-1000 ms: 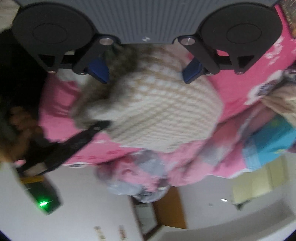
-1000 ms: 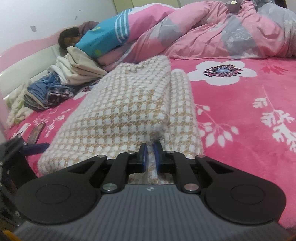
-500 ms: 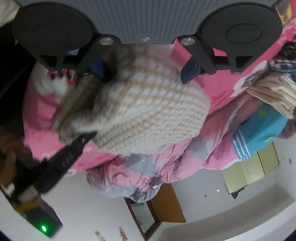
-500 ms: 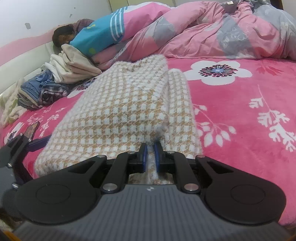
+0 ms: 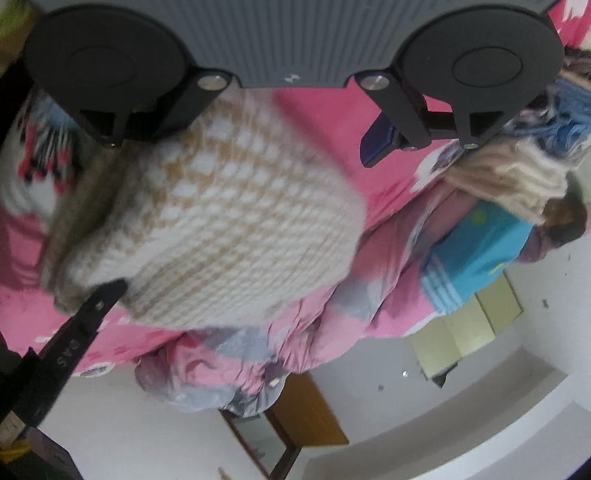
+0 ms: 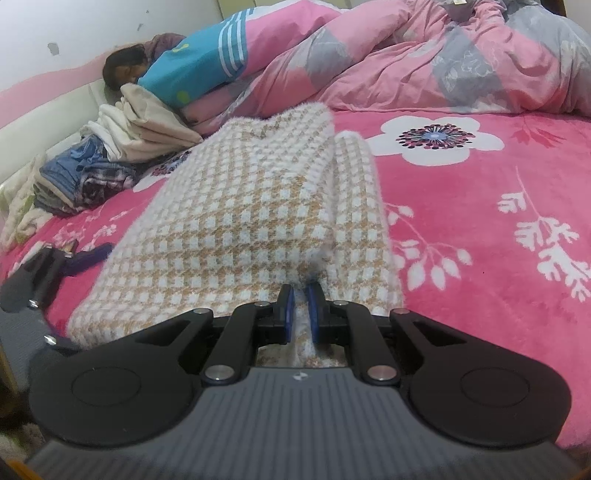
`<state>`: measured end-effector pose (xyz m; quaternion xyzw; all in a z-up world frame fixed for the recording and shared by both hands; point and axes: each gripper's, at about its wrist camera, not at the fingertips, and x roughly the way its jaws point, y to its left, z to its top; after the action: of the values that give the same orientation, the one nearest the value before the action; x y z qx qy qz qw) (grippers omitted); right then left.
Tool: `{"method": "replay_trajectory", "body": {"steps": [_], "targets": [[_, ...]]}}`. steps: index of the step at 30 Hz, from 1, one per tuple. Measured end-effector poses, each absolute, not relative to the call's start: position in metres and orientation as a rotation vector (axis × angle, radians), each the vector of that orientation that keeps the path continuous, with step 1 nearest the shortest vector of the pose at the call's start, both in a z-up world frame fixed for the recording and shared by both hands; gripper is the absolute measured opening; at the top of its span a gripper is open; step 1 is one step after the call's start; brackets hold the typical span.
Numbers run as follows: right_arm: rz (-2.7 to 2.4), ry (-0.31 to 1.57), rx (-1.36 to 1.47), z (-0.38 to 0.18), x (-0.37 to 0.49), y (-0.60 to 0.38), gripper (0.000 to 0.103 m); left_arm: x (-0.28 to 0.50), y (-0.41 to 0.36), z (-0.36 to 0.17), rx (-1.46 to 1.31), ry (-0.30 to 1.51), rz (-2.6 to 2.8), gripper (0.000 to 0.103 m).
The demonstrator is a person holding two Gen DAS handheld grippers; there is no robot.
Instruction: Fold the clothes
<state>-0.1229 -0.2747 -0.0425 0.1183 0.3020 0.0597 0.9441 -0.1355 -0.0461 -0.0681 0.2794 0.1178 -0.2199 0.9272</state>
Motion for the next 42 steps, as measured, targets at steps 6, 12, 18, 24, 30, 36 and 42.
{"method": "replay_trajectory", "body": {"steps": [6,12,18,24,30,36,42], "targets": [[0.164,0.622,0.283,-0.050,-0.123,-0.279,0.002,-0.131,-0.049,-0.070,0.556,0.219,-0.458,0.085],[0.183,0.633,0.301,-0.050,-0.121,-0.279,0.000,-0.112,-0.005,-0.081,0.484,0.265,-0.541,0.085],[0.210,0.626,0.336,-0.054,-0.125,-0.279,0.000,-0.119,-0.010,-0.076,0.481,0.270,-0.518,0.086],[0.238,0.534,0.378,-0.044,-0.155,-0.287,0.004,-0.133,-0.002,-0.049,0.475,0.378,-0.554,0.093],[0.216,0.454,0.454,-0.039,-0.196,-0.309,0.009,-0.148,0.037,-0.014,0.332,0.459,-0.591,0.093],[0.250,0.391,0.434,-0.034,-0.207,-0.300,0.009,-0.125,0.026,0.012,0.175,0.401,-0.645,0.072],[0.262,0.441,0.267,-0.033,-0.183,-0.270,0.008,-0.102,-0.030,-0.023,0.357,0.425,-0.705,0.047]]}}
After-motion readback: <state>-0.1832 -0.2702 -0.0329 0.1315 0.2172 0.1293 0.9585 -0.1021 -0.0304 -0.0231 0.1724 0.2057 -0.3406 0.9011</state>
